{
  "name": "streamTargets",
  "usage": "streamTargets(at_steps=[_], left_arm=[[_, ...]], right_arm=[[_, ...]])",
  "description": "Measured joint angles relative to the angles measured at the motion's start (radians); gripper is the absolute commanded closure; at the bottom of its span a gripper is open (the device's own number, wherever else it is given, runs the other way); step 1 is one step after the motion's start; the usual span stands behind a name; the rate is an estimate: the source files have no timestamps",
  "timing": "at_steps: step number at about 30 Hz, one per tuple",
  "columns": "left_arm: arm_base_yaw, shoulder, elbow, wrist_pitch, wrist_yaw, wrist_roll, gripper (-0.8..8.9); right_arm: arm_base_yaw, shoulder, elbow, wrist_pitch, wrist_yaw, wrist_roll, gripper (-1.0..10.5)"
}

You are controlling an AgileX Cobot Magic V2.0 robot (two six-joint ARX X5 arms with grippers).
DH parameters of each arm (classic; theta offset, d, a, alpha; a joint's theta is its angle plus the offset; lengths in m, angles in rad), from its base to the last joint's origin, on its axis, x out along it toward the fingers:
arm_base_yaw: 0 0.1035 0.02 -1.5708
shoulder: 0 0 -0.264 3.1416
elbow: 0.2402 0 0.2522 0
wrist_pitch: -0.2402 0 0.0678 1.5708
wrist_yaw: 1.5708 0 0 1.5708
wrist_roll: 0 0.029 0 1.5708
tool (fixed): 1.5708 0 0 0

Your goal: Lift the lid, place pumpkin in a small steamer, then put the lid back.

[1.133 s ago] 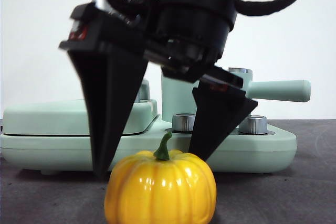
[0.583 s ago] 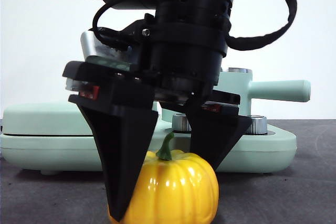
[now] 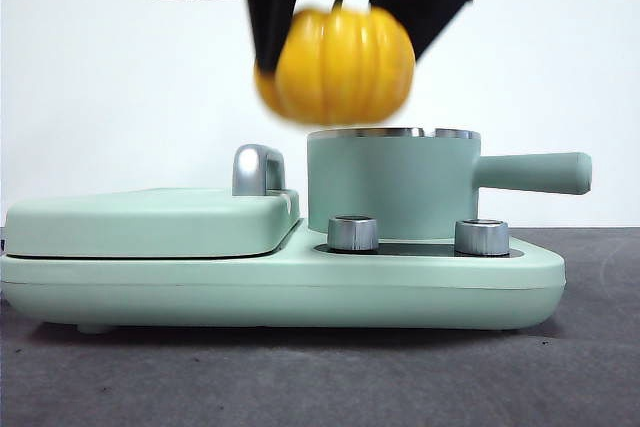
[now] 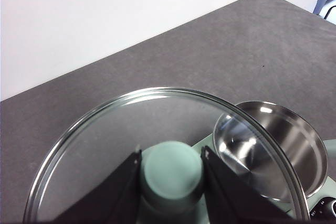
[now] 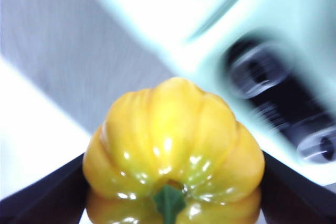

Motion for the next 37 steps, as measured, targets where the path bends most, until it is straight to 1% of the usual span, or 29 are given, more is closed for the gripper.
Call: streamTargets(at_steps=[2, 7, 10, 12, 19, 24, 32, 37], left_arm=[[0.004, 0.000, 0.000, 0.000, 0.000, 0.000, 7.56], [0.011, 0.000, 0.000, 0.000, 0.000, 0.002, 7.56], [0.019, 0.000, 0.000, 0.000, 0.000, 0.004, 7.56], [0.020, 0.000, 0.000, 0.000, 0.000, 0.004, 7.56], [0.021, 0.000, 0.000, 0.000, 0.000, 0.007, 7.56], [0.021, 0.000, 0.000, -0.001, 0.000, 0.006, 7.56], [0.021, 0.000, 0.000, -0.006, 0.000, 0.007, 7.56], [0.021, 0.000, 0.000, -0.007, 0.000, 0.007, 7.56]], right_arm=[[-0.089, 0.000, 0.087, 0.000, 0.003, -0.029, 6.2], [-0.238, 0.036, 0.193, -0.001, 0.004, -0.070, 6.2], [-0.304, 0.088, 0.242, -0.002, 0.005, -0.090, 6.2], [-0.328, 0.129, 0.271, -0.002, 0.006, -0.105, 6.2], [-0.351, 0.267, 0.355, -0.005, 0.004, -0.160, 6.2], [-0.355, 0.369, 0.369, -0.003, 0.004, -0.183, 6.2], [-0.356, 0.451, 0.369, -0.001, 0.007, -0.185, 6.2], [-0.357, 0.458, 0.369, -0.001, 0.051, -0.185, 6.2]])
